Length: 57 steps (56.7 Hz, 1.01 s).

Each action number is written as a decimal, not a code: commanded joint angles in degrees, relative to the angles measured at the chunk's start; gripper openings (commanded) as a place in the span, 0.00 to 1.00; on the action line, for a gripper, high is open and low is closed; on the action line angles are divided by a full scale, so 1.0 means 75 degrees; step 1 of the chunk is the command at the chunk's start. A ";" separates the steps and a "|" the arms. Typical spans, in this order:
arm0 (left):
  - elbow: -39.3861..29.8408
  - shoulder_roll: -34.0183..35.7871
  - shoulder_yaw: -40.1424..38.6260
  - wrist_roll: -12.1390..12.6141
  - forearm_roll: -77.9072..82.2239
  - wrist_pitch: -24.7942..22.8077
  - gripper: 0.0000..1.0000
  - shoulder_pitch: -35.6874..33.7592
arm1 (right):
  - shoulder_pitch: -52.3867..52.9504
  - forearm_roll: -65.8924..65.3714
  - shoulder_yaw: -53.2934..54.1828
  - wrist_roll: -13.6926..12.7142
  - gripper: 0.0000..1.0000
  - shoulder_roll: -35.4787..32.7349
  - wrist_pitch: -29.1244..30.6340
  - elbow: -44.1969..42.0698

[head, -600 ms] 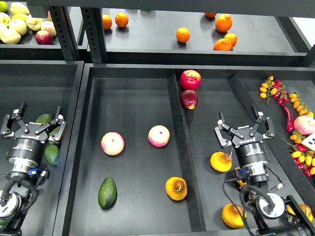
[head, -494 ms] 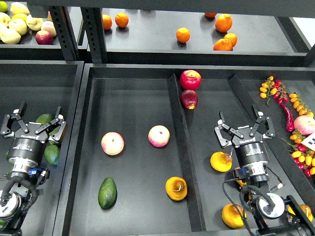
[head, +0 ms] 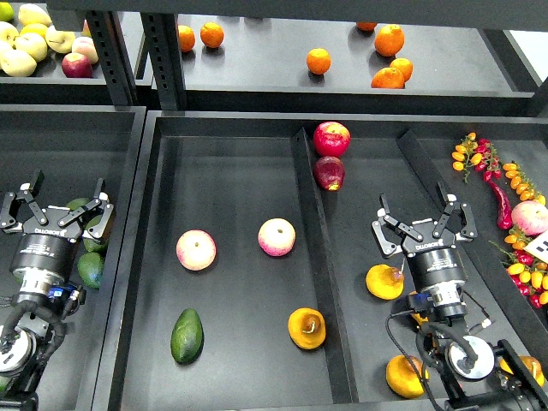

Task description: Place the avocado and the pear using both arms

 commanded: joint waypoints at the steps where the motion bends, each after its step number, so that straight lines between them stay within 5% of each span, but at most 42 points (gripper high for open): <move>1: -0.0090 0.0000 -0.0058 0.0020 -0.0002 0.0001 1.00 -0.0013 | 0.0018 0.0000 0.0004 0.0000 1.00 0.0000 -0.0001 -0.0015; 32: 0.0203 0.0000 0.0118 0.0360 -0.0084 0.0001 1.00 -0.0892 | 0.0205 0.0047 0.0062 0.0000 1.00 0.0000 -0.0406 0.0032; 35: 0.0191 0.0000 0.0176 0.0781 -0.0084 0.0001 1.00 -0.0974 | 0.0217 0.0059 0.0062 0.0000 1.00 0.0000 -0.0394 0.0032; 43: 0.0203 0.0234 0.0235 0.2912 -0.0084 0.0001 1.00 -0.1383 | 0.0357 0.0070 0.0074 -0.0116 1.00 0.0000 -0.0347 0.0021; 46: 0.0191 0.0386 0.0270 0.3394 -0.0096 0.0001 1.00 -0.1536 | 0.0439 0.0070 0.0086 -0.0222 1.00 0.0000 -0.0347 -0.0003; 57: 0.0168 0.2162 0.1764 0.3472 -0.0468 0.0001 1.00 -0.2331 | 0.1036 0.0304 0.0132 -0.0527 1.00 0.0000 -0.0453 -0.0294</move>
